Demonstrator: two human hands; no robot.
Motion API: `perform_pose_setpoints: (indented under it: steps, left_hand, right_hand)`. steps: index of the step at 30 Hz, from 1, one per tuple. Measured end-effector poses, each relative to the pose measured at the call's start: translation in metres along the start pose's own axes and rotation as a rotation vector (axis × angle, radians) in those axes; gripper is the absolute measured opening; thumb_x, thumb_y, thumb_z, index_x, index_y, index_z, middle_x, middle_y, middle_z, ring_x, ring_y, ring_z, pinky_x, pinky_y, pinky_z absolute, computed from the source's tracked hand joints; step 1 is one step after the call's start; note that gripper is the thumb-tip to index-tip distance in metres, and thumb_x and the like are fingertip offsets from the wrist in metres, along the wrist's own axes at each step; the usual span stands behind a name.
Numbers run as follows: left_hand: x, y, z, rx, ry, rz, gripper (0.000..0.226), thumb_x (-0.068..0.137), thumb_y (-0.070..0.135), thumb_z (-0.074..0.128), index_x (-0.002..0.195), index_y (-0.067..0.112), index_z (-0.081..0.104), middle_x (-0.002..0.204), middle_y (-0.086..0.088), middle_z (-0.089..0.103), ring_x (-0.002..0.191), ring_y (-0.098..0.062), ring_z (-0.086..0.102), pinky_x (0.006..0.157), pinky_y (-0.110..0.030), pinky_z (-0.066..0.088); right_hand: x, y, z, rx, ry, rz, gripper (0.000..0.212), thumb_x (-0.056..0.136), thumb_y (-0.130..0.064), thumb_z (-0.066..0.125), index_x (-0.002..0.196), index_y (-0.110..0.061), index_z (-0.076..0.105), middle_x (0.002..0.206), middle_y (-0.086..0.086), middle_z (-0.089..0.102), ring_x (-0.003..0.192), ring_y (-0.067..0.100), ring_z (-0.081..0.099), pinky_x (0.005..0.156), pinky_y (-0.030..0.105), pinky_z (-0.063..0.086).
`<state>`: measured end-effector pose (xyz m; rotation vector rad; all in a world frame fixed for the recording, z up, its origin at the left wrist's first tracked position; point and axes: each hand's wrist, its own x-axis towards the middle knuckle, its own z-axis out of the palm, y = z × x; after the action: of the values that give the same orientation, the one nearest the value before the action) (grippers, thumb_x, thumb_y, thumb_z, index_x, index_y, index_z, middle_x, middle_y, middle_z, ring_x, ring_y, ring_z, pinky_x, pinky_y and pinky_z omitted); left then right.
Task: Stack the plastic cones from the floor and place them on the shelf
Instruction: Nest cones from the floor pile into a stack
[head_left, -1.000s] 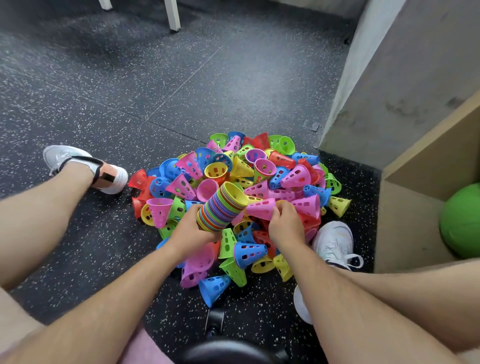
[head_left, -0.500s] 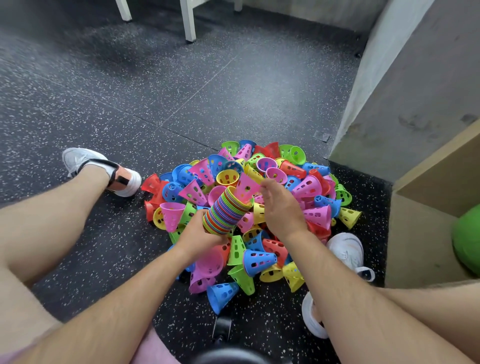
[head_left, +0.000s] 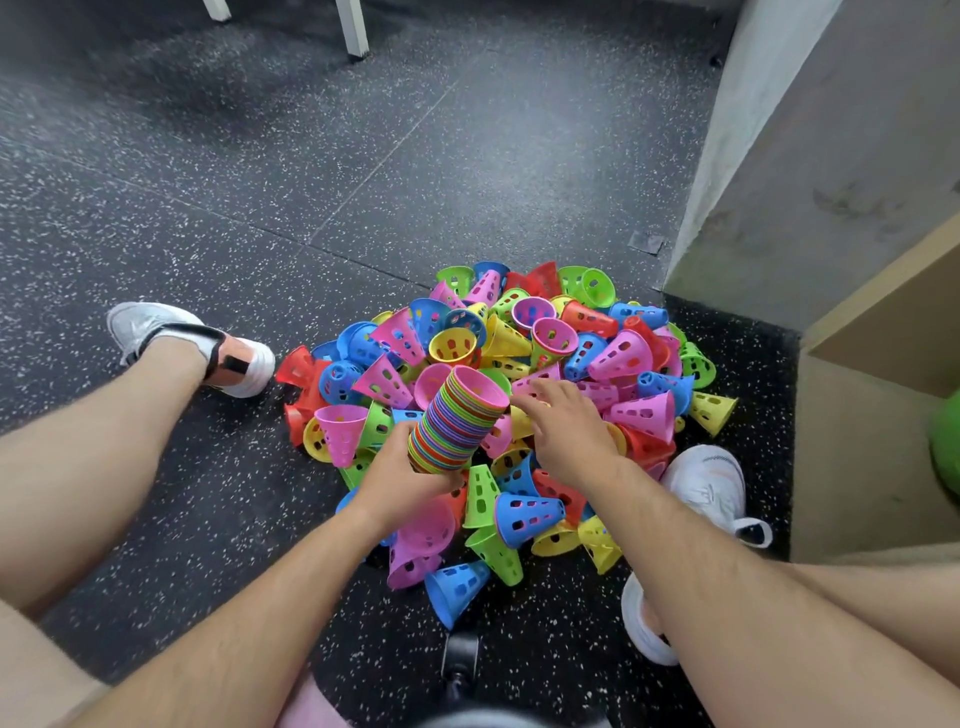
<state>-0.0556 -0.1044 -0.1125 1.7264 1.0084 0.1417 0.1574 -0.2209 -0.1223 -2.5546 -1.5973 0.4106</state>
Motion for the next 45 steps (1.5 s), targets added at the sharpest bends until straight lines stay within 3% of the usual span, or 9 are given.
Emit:
perform_pose_setpoints:
  steps: [6, 9, 12, 20, 25, 30, 35, 40, 45]
  left_hand:
    - [-0.002, 0.011, 0.003, -0.023, 0.018, 0.020, 0.050, 0.073, 0.005, 0.089, 0.102, 0.026, 0.053, 0.097, -0.017, 0.071, 0.081, -0.022, 0.069, 0.075, -0.043, 0.059]
    - [-0.004, 0.015, 0.001, -0.027, 0.016, 0.044, 0.046, 0.075, 0.000, 0.086, 0.096, 0.025, 0.054, 0.092, -0.016, 0.069, 0.078, -0.022, 0.066, 0.065, -0.026, 0.056]
    - [-0.005, 0.013, 0.001, -0.039, 0.022, 0.011, 0.054, 0.075, 0.007, 0.089, 0.113, 0.020, 0.053, 0.103, -0.013, 0.070, 0.090, -0.026, 0.072, 0.075, -0.033, 0.059]
    - [-0.009, 0.019, -0.001, -0.107, 0.014, 0.041, 0.038, 0.076, -0.004, 0.084, 0.093, 0.017, 0.057, 0.087, -0.014, 0.066, 0.072, -0.019, 0.061, 0.060, -0.018, 0.051]
    - [-0.010, 0.026, -0.004, -0.142, 0.018, 0.069, 0.038, 0.077, -0.012, 0.078, 0.079, 0.017, 0.054, 0.077, -0.016, 0.057, 0.067, -0.019, 0.052, 0.054, -0.023, 0.046]
    - [-0.008, 0.027, -0.006, -0.135, 0.050, 0.093, 0.038, 0.073, -0.002, 0.082, 0.091, 0.021, 0.057, 0.085, -0.019, 0.064, 0.069, -0.018, 0.060, 0.057, -0.025, 0.052]
    - [-0.001, 0.029, -0.001, -0.093, 0.050, 0.088, 0.050, 0.072, 0.001, 0.085, 0.102, 0.029, 0.055, 0.093, -0.008, 0.070, 0.073, -0.012, 0.064, 0.063, -0.027, 0.056]
    - [0.011, 0.031, 0.011, -0.044, 0.006, 0.088, 0.065, 0.058, 0.027, 0.087, 0.114, 0.027, 0.054, 0.095, -0.003, 0.070, 0.081, -0.023, 0.071, 0.072, -0.048, 0.061]
    - [0.025, 0.042, 0.024, -0.062, -0.022, 0.134, 0.062, 0.065, 0.017, 0.088, 0.116, 0.026, 0.053, 0.097, -0.005, 0.068, 0.082, -0.017, 0.072, 0.065, -0.031, 0.059]
  right_hand:
    - [0.009, -0.002, 0.011, -0.201, -0.072, -0.060, 0.082, 0.085, 0.001, 0.058, 0.150, -0.040, 0.031, 0.162, 0.005, 0.019, 0.147, 0.031, 0.016, 0.120, 0.048, 0.021]
    - [0.013, 0.001, 0.012, -0.182, -0.010, -0.065, 0.064, 0.087, -0.002, 0.061, 0.142, -0.031, 0.045, 0.157, 0.006, 0.029, 0.143, 0.030, 0.024, 0.117, 0.044, 0.027]
    - [0.014, 0.006, 0.013, -0.133, 0.122, -0.095, 0.032, 0.094, -0.016, 0.063, 0.124, -0.023, 0.056, 0.144, 0.005, 0.045, 0.131, 0.028, 0.038, 0.106, 0.041, 0.038]
    - [0.018, 0.002, -0.018, 0.570, 0.487, 0.150, 0.011, 0.102, -0.022, 0.054, 0.102, -0.012, 0.058, 0.099, 0.000, 0.053, 0.095, 0.024, 0.052, 0.081, 0.038, 0.045]
    - [0.026, -0.018, -0.046, 0.750, 0.637, 0.110, 0.011, 0.103, -0.023, 0.053, 0.109, -0.014, 0.056, 0.100, 0.002, 0.060, 0.088, 0.024, 0.057, 0.075, 0.033, 0.046]
    - [0.022, -0.037, -0.056, 0.712, 0.602, -0.161, 0.011, 0.101, -0.019, 0.054, 0.107, -0.013, 0.061, 0.100, -0.006, 0.060, 0.092, 0.011, 0.055, 0.084, 0.023, 0.046]
    - [0.006, -0.044, -0.052, 0.841, 0.501, -0.083, 0.007, 0.101, -0.023, 0.052, 0.100, -0.024, 0.059, 0.089, -0.010, 0.061, 0.084, -0.002, 0.057, 0.074, 0.009, 0.041]
    - [0.006, -0.035, -0.053, 0.829, 0.517, -0.056, 0.010, 0.101, -0.024, 0.053, 0.097, -0.024, 0.063, 0.085, -0.017, 0.060, 0.083, -0.002, 0.058, 0.073, 0.008, 0.039]
    - [0.011, -0.029, -0.047, 0.800, 0.542, -0.007, 0.009, 0.096, -0.018, 0.059, 0.095, -0.017, 0.068, 0.092, -0.007, 0.066, 0.090, 0.003, 0.060, 0.078, 0.014, 0.045]
